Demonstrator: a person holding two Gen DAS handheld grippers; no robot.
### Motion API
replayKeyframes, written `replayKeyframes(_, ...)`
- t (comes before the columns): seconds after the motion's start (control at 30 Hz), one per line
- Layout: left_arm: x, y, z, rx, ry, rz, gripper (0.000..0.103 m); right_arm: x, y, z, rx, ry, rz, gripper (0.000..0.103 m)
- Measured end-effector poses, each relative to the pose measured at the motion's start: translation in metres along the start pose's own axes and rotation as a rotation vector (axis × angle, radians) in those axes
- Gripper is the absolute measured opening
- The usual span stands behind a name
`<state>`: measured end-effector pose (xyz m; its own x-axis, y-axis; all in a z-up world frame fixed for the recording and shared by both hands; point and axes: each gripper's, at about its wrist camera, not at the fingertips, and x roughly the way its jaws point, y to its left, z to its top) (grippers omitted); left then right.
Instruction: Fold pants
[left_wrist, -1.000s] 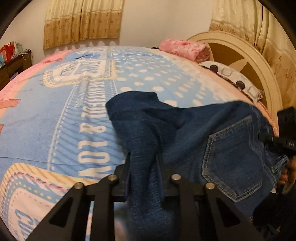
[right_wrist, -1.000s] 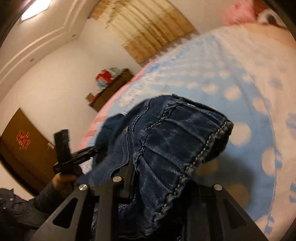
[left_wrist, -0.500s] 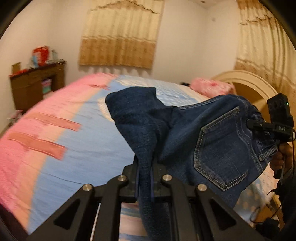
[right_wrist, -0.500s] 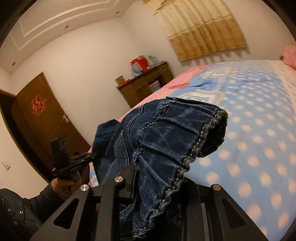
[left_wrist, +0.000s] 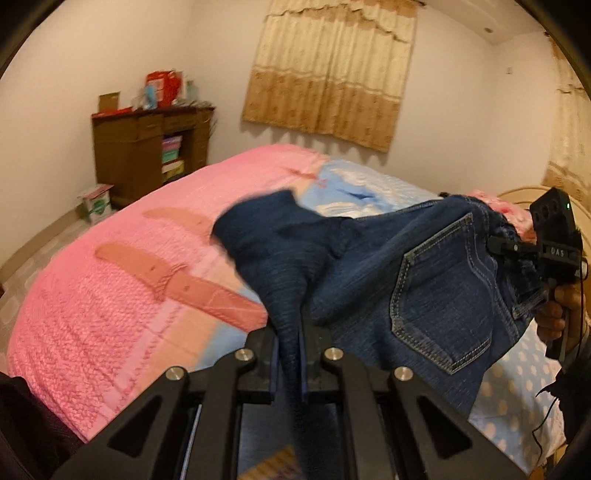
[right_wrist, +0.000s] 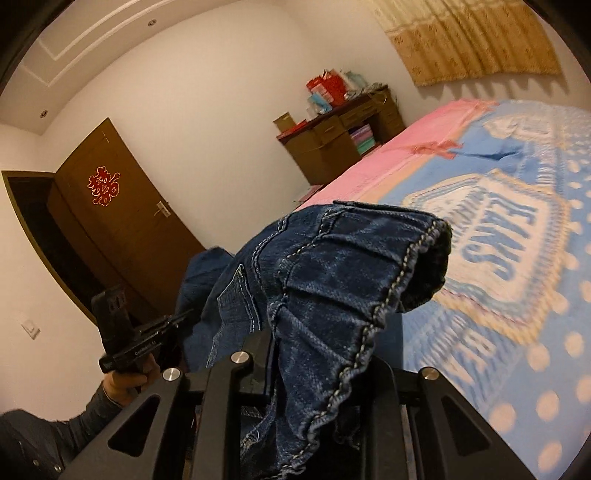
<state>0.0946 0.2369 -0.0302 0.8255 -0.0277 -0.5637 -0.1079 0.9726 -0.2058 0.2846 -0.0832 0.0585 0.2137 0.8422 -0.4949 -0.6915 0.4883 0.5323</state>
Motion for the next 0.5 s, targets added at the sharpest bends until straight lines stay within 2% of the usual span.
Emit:
replayKeyframes(0.2,0.035,0.021,-0.009,-0.026,0.061,0.034,0.009,0.061,-0.036,0.011,0.04,0.083,0.029,0.022)
replayKeyframes(0.37,0.059,0.023,-0.019,-0.014,0.105,0.061,0.013,0.101,-0.089,-0.009,0.111,0.183,0.0,0.022)
replayKeyframes(0.5,0.073,0.033,-0.02,-0.034,0.136,0.078,0.016,0.111,-0.11,-0.021,0.153,0.205,0.018,0.023)
